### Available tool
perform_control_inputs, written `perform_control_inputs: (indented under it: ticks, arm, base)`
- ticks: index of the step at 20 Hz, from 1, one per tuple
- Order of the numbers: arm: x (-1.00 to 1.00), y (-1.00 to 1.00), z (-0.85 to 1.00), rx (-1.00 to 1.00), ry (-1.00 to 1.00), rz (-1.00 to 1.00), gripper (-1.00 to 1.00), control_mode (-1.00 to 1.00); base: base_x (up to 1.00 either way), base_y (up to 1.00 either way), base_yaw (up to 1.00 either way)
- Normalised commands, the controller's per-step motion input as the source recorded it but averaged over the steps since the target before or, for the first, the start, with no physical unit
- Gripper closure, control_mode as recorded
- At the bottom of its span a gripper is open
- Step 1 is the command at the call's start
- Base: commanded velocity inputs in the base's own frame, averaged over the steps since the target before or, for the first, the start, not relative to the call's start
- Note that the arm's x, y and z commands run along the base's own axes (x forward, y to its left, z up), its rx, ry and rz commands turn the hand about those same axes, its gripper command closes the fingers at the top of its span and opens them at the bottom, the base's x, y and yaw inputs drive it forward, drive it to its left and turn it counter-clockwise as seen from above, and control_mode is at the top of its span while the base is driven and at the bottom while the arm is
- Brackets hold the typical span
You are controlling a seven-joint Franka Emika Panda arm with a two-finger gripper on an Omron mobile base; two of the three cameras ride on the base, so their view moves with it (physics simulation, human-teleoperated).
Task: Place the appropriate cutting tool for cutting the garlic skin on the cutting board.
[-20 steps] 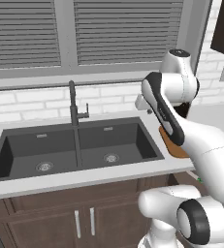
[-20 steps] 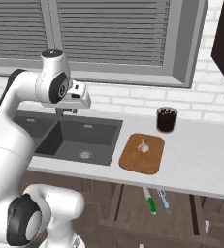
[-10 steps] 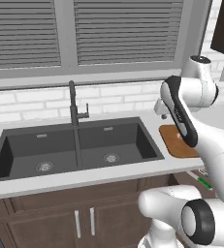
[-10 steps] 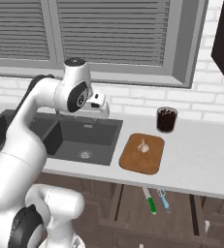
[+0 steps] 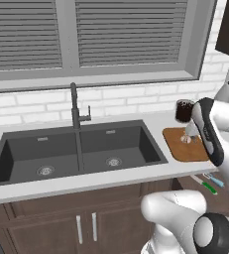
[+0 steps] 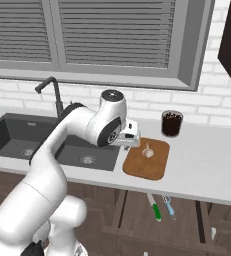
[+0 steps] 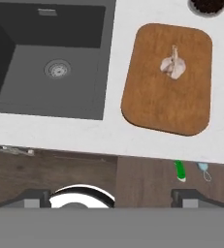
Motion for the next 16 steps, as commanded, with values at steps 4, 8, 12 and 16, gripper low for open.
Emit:
perform_control_inputs:
  ticks: [4, 8, 12, 16]
  arm:
    - [-0.44, -0.65, -0.43, 0.00, 0.01, 0.00, -1.00, -1.00]
    - [-0.05, -0.28, -0.37, -0.01, 0.12, 0.00, -1.00, -1.00]
    - [-0.06, -0.36, -0.38, 0.00, 0.09, 0.00, -1.00, -1.00]
    - [-0.26, -0.38, -0.43, 0.00, 0.09, 0.00, -1.00, -1.00]
  base:
    - [0.00, 0.00, 0.00]
    - [0.00, 0.00, 0.00]
    - [0.00, 0.00, 0.00]
    - [0.00, 0.00, 0.00]
